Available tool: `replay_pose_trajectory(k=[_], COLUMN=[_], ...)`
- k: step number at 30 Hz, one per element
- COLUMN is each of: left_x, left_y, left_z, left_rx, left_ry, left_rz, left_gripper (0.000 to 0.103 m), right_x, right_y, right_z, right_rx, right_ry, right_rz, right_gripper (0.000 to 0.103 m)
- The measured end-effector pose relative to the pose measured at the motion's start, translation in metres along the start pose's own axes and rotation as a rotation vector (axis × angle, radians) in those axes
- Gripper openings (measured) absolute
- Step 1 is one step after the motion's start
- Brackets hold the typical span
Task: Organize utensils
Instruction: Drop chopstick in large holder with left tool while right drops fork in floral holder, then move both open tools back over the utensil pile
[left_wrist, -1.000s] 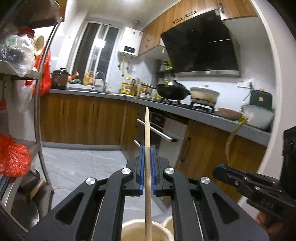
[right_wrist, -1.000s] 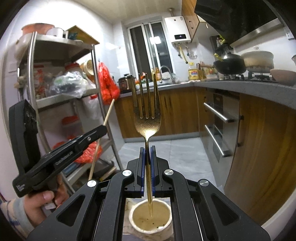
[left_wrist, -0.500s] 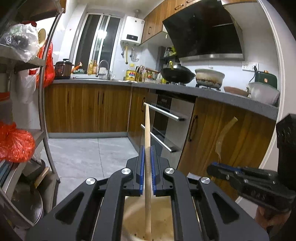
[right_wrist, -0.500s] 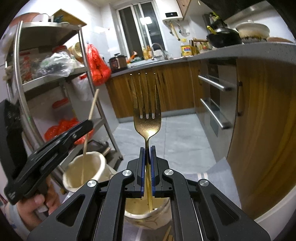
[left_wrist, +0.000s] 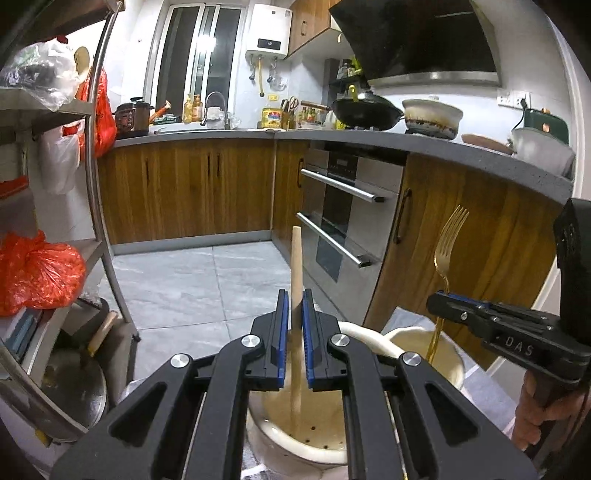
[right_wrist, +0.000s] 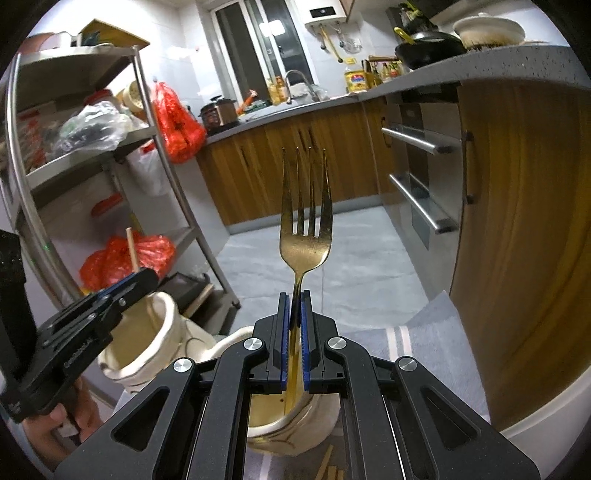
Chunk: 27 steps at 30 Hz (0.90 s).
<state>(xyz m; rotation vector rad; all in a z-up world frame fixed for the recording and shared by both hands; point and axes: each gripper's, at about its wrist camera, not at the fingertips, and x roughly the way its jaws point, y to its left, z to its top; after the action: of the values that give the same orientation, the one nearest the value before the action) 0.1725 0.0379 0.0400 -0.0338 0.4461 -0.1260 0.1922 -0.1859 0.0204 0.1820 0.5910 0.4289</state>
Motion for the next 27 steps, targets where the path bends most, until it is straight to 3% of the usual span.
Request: replay_pose_trajectory(k=[2,4,5,10,15,18,20,24,27], left_x=[-0.001,-0.002,-0.003,-0.003,-0.008,-0.014,-0.020,-0.037,-0.048], left_y=[0.001,0.002,0.002,0.004,0.007,0.010,0.013,0.015,0.013], left_z=[0.000,0.001,0.002,0.003,0.004,0.005,0.007,0.009,0.008], left_rx=[0.006,0.007,0.009,0.010,0.000,-0.011,-0.022,-0.032,-0.026], left_ry=[0.003,0.002,0.000,0.012,0.003,-0.004,-0.012,-0.045,-0.061], left_rz=[0.010,0.019,0.025,0.035,0.040,0.045,0.046,0.043,0.042], left_gripper=[0.013,0.039,0.045,0.056,0.068,0.076,0.084,0.097,0.097], right_x=[0.002,0.004,0.006,0.007,0.003,-0.003,-0.010,-0.030,-0.048], right_y=[-0.002,-0.002,-0.001,0.002,0.000,-0.004,-0.007,-0.009,-0.009], right_z=[0.001,0.001,0.001,0.002,0.003,0.003,0.003,0.001,0.000], right_rx=[0.006,0.005,0.004,0.004,0.003,0.023,0.034,0.031,0.011], right_ry=[0.003,0.007,0.008,0.006,-0.013,-0.021,-0.042,-0.091,-0.143], right_rz=[0.000,0.003,0.001,-0.007,-0.016,-0.012,-0.002,-0.010,-0.042], right_gripper=[0.007,0.007,0.007,0.009,0.033,0.055,0.075,0.093,0.098])
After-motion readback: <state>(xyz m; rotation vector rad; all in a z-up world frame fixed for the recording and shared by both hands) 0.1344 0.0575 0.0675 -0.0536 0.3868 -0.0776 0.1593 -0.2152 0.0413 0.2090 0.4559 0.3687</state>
